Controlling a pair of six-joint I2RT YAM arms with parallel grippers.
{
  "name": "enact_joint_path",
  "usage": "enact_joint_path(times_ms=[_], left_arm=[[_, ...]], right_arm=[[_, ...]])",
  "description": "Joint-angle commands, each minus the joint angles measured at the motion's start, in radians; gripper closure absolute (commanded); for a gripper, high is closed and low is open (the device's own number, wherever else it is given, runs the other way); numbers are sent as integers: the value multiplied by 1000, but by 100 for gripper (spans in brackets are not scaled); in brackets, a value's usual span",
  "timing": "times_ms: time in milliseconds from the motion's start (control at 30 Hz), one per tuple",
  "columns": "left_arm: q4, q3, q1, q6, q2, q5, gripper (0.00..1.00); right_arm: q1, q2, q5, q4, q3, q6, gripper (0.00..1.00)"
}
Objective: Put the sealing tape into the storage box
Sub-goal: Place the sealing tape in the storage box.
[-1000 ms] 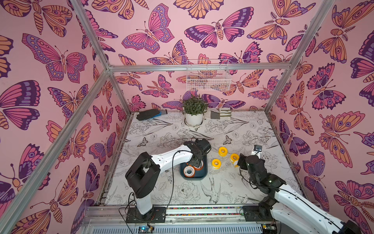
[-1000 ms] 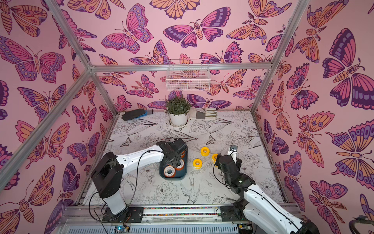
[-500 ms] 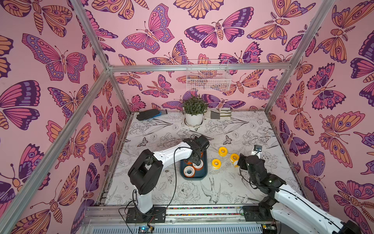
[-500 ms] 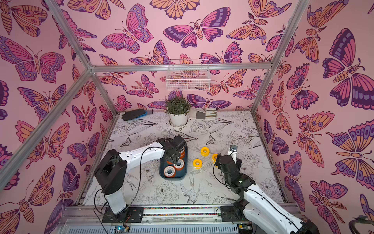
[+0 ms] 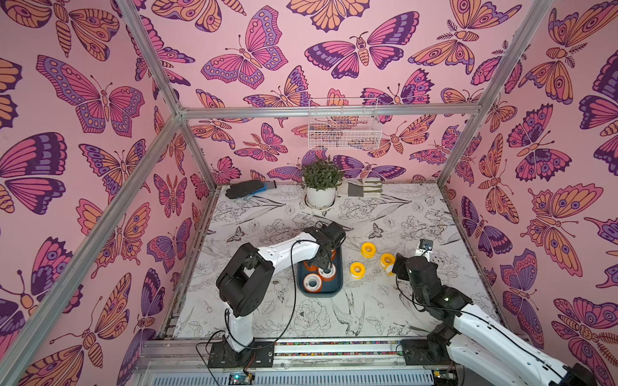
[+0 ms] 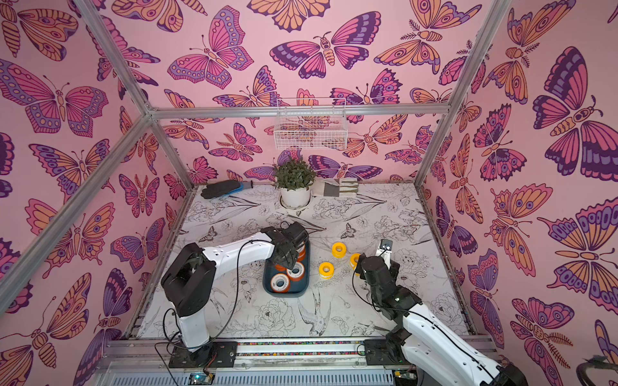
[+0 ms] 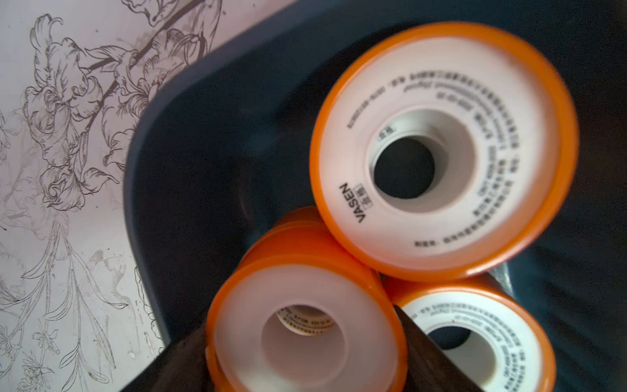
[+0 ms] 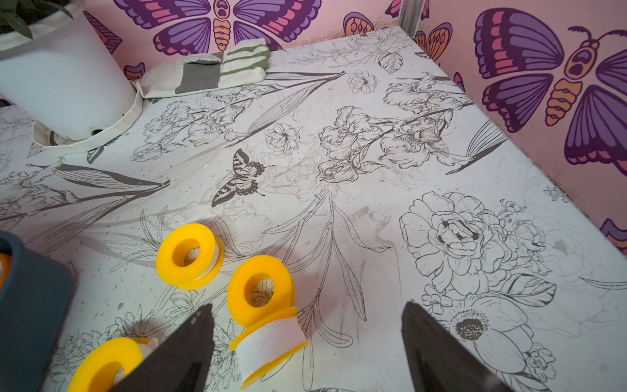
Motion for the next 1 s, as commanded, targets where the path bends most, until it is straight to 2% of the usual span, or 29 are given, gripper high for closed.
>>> enact_joint_path(times_ms=[0,200,733,833,967], left_arm=[[-4,7,9,11,-10,-13,19],[-6,6,9,14,-22,-14,12],[-12,-38,8,4,-130,0,14],[-27,-50,2,-1,-195,13,14],[-27,-88,-6,-2,-342,86,14]], right_arm=[[1,0,1,1,22,-1,10],[1,-5,2,-1,22,0,10],[0,-7,3,-1,20,1,10],[0,-4,1,1,22,1,10],[-1,8,-2,2,28,-1,11]])
